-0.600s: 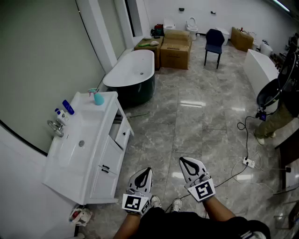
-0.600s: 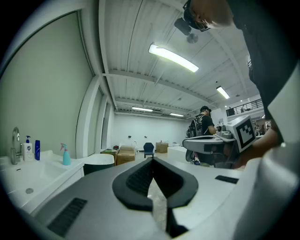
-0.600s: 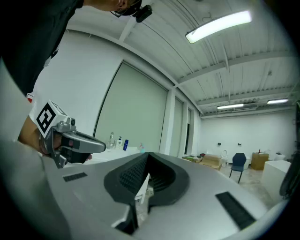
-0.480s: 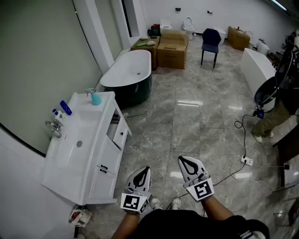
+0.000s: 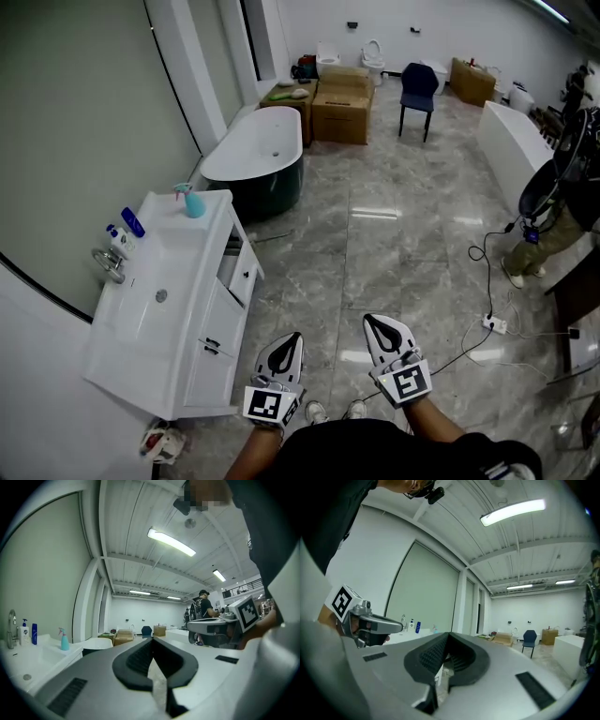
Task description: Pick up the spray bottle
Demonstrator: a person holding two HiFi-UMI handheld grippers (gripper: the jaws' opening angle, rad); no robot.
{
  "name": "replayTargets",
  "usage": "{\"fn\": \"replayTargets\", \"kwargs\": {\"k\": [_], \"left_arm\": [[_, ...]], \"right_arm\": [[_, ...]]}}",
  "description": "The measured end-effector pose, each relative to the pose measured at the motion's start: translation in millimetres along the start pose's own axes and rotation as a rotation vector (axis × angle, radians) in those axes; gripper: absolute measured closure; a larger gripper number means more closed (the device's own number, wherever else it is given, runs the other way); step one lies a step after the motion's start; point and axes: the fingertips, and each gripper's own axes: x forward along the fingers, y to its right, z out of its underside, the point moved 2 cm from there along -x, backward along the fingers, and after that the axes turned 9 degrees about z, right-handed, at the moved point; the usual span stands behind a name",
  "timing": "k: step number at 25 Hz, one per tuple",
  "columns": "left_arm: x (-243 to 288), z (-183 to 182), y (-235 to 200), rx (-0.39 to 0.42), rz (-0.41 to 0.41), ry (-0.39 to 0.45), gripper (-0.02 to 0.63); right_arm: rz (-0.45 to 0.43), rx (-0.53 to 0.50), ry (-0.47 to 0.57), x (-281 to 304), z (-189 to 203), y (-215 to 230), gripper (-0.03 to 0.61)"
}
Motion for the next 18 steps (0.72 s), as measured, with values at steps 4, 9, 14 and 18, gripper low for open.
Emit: {"fn": "replayTargets", "kwargs": {"k": [4,9,14,18], "left_arm": [[-5,0,-13,0.001,0.011,0.003,0.617],[-9,-4,-27,0.011,0.025,0.013,0.617],[-15,-1,-41,0.016,0.053,0.007,0.617],[-19,2,-49,0.014,0.067,0.005,0.617]], "right_arm": [[0.016,0.02,0.004,11,1,-6,0.58],[0.008,0.04,0.005,22,-2,-19,0.485],[0.048,0.037,0.007,34,1,-31,0.248],[0.085,0.057,-0.002,41,8,-40,0.062]]}}
